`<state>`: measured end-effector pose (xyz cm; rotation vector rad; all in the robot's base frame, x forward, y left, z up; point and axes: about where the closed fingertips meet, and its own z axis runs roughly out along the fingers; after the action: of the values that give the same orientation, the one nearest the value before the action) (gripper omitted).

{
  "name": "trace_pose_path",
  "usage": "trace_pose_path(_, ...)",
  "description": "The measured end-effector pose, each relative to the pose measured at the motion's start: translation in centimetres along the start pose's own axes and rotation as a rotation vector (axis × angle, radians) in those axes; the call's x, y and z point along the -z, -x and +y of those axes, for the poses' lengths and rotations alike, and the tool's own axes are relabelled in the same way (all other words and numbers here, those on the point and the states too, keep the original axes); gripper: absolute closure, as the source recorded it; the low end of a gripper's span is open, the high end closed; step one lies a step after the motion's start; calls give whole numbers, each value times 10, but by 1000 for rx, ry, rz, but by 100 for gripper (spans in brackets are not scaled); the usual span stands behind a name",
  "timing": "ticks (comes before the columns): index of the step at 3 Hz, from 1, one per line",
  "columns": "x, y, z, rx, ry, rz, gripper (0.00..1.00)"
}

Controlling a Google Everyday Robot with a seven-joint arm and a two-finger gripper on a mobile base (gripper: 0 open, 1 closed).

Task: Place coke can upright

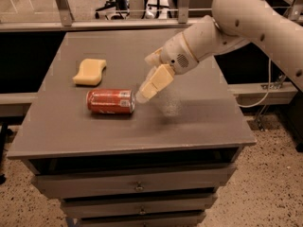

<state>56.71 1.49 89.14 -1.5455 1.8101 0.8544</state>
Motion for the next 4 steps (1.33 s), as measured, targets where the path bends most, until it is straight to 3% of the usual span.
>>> trace_pose_path(2,-39,25,-7,-4,43,220,0)
trace_pose_path(4,-68,39,2,9,30,434,0)
